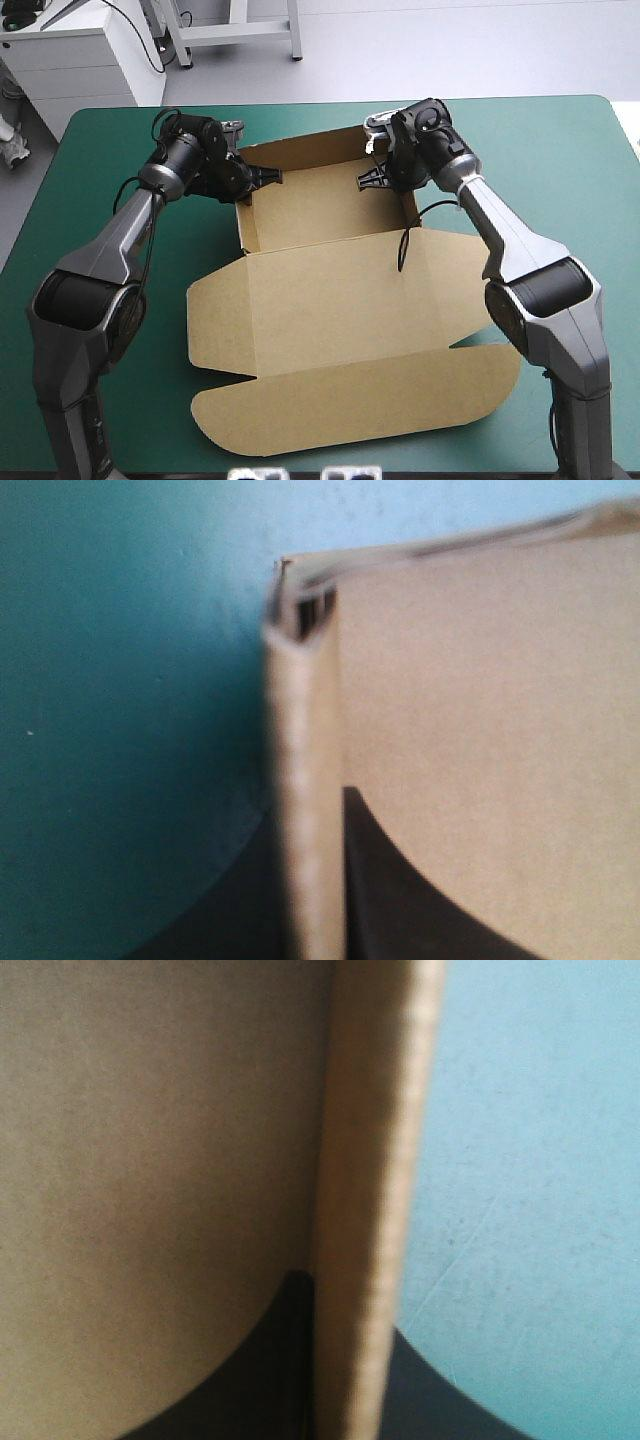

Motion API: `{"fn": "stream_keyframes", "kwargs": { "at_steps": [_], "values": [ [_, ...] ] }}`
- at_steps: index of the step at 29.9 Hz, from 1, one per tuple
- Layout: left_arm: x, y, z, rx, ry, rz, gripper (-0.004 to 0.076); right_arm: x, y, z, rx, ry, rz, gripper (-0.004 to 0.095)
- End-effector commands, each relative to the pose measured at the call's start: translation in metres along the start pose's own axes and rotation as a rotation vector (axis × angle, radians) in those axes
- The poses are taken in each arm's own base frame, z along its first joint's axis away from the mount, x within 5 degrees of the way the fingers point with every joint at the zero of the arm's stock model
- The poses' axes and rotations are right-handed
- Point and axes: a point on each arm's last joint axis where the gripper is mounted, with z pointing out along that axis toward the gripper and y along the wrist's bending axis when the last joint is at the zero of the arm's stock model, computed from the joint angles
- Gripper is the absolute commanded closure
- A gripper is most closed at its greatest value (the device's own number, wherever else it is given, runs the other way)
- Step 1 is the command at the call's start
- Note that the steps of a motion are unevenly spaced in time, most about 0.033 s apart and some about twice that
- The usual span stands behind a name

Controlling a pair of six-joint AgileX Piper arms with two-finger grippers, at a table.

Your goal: Fold the box

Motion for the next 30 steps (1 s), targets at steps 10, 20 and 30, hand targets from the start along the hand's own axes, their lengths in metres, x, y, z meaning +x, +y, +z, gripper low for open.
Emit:
{"fn": "stream_keyframes", "kwargs": {
  "at_steps": [10, 20, 30],
  "values": [
    [-0.005, -0.015, 0.018, 0.011, -0.018, 0.056, 0.0732, -0.005, -0.023, 0.039, 0.006, 0.039, -0.022, 0.0922],
    [-0.002, -0.026, 0.025, 0.139, 0.018, 0.102, 0.0633, -0.004, -0.035, 0.038, -0.079, 0.064, -0.064, 0.0658],
    [0.002, -0.027, 0.024, 0.155, 0.055, 0.129, 0.0468, -0.004, -0.035, 0.038, -0.126, 0.063, -0.075, 0.0482]
  ]
}}
